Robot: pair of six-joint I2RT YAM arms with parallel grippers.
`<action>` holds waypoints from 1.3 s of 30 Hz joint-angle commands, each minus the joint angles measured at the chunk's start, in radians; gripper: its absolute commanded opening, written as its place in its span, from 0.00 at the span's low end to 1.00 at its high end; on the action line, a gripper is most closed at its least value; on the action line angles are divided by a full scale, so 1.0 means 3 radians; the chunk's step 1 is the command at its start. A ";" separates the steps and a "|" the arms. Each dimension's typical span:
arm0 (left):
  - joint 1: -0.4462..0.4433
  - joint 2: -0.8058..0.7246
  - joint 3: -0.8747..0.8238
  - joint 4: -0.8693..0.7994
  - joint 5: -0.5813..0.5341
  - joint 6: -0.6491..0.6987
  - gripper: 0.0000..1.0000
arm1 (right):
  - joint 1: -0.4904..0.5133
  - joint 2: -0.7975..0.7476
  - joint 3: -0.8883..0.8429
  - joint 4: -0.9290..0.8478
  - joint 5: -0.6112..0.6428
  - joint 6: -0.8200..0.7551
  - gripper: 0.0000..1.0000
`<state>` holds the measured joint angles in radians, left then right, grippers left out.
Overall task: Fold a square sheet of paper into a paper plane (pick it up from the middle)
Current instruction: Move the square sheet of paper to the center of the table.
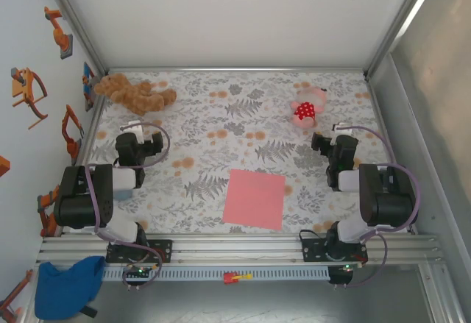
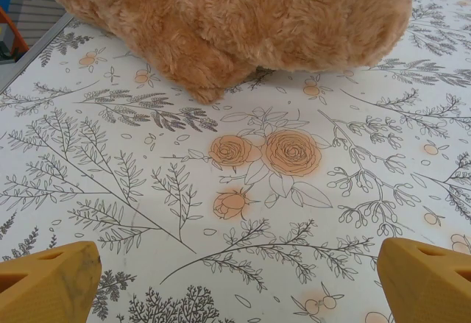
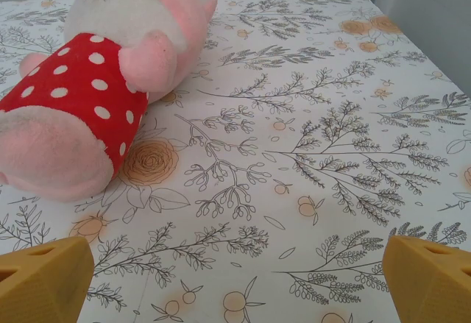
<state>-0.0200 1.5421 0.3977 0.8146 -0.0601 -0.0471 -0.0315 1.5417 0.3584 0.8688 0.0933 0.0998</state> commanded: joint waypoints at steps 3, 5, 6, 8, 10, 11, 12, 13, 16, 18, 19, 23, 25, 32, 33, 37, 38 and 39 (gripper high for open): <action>-0.0010 -0.0007 0.0056 0.0033 -0.0004 0.0043 0.96 | -0.0016 0.0000 0.0089 0.0018 0.0001 -0.0042 0.99; -0.0010 -0.0007 0.0055 0.0031 -0.0004 0.0035 0.96 | -0.0018 0.0000 0.0085 0.0017 0.0001 -0.0045 0.99; -0.0010 -0.0004 0.0055 0.0031 -0.0005 0.0039 0.96 | -0.0017 0.0004 0.0089 0.0019 0.0001 -0.0045 0.99; -0.0010 -0.0006 0.0055 0.0034 -0.0007 0.0035 0.96 | -0.0016 0.0005 0.0089 0.0019 0.0001 -0.0041 0.99; -0.0010 -0.0003 0.0055 0.0032 -0.0004 0.0036 0.96 | -0.0017 0.0005 0.0094 0.0015 0.0001 -0.0037 0.99; -0.0010 -0.0006 0.0055 0.0031 -0.0005 0.0036 0.96 | -0.0020 0.0004 0.0094 0.0018 0.0001 -0.0037 0.99; -0.0010 -0.0006 0.0055 0.0035 -0.0006 0.0036 0.96 | -0.0014 0.0005 0.0094 0.0019 0.0001 -0.0039 0.99; -0.0010 -0.0006 0.0055 0.0035 -0.0004 0.0037 0.96 | -0.0015 0.0005 0.0094 0.0017 0.0001 -0.0038 0.99; -0.0010 -0.0005 0.0056 0.0027 -0.0005 0.0037 0.96 | -0.0015 0.0005 0.0094 0.0018 0.0001 -0.0037 0.99; -0.0010 -0.0005 0.0061 0.0029 -0.0004 0.0039 0.96 | -0.0016 0.0005 0.0094 0.0013 0.0001 -0.0036 0.99; -0.0010 0.0000 0.0060 0.0030 -0.0001 0.0034 0.96 | -0.0016 0.0004 0.0094 0.0017 0.0001 -0.0040 0.99; -0.0010 -0.0003 0.0056 0.0027 -0.0004 0.0039 0.96 | -0.0017 0.0005 0.0094 0.0016 0.0000 -0.0041 0.99; -0.0010 -0.0005 0.0055 0.0026 -0.0001 0.0037 0.96 | -0.0015 0.0000 0.0089 0.0019 0.0001 -0.0044 0.99; -0.0028 -0.0284 0.0132 -0.0304 -0.0213 -0.0019 0.96 | -0.0014 -0.0356 0.0090 -0.0263 0.0151 0.0008 0.98; -0.0035 -0.0429 0.0229 -0.0603 -0.0272 -0.0044 0.96 | -0.0017 -0.0513 0.0125 -0.0448 0.0231 0.0033 0.98; -0.0067 -0.0905 0.0811 -0.2048 -0.0450 -0.0432 0.96 | -0.0018 -0.1038 0.0723 -0.1958 0.0384 0.0399 0.99; -0.0087 -0.0997 0.0965 -0.2372 -0.0449 -0.0587 0.96 | -0.0017 -0.1062 0.0988 -0.2480 0.0454 0.0602 0.99; -0.0100 -0.1063 0.1080 -0.2627 -0.0439 -0.0743 0.96 | -0.0015 -0.1047 0.1209 -0.2919 0.0463 0.0760 0.99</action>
<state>-0.0395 1.2964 0.6220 0.3336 -0.1574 -0.1413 -0.0315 1.2610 0.5636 0.3771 0.1699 0.1879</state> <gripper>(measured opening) 0.961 0.993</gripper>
